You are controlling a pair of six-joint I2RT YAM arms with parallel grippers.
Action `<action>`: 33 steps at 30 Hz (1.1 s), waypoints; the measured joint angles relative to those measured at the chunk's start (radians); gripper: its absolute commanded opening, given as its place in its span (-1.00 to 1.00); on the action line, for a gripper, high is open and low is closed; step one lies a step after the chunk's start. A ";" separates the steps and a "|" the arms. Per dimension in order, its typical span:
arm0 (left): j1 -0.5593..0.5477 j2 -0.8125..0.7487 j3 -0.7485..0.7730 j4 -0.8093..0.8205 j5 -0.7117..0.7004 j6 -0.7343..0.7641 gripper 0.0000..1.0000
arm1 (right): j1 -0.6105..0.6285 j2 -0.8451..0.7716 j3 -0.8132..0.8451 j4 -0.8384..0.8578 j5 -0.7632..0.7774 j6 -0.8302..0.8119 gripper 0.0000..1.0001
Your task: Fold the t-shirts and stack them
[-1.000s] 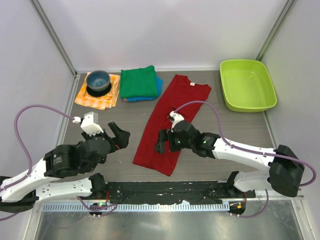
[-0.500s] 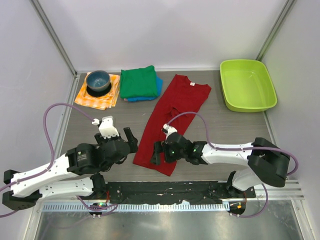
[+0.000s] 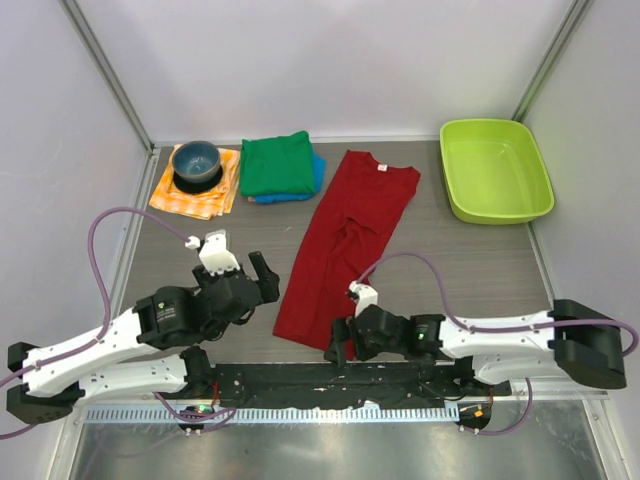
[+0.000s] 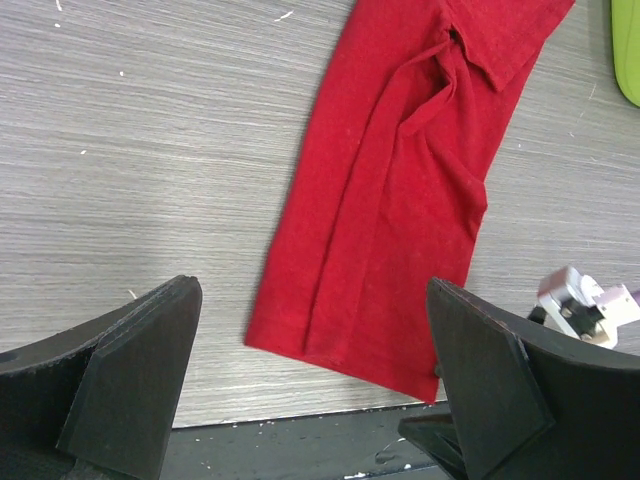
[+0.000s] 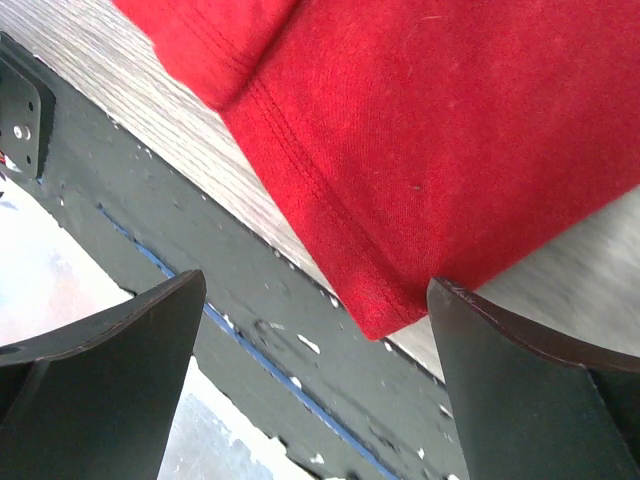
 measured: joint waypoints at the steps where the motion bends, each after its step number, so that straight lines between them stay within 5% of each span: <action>1: 0.002 0.002 0.000 0.005 0.002 0.002 1.00 | 0.015 -0.039 -0.021 -0.023 0.016 0.021 1.00; 12: 0.022 0.064 0.000 0.060 0.044 0.036 0.99 | 0.110 -0.280 -0.066 -0.323 0.171 0.163 1.00; 18: 0.029 0.114 0.000 0.105 0.074 0.052 0.99 | 0.090 -0.185 0.246 -0.483 0.432 0.003 0.99; 22: 0.036 0.157 -0.004 0.142 0.107 0.058 0.99 | -0.146 0.009 0.523 -0.348 0.465 -0.185 0.99; 33: 0.086 0.208 -0.010 0.211 0.173 0.102 0.99 | -0.712 0.548 0.769 -0.166 0.315 -0.309 0.99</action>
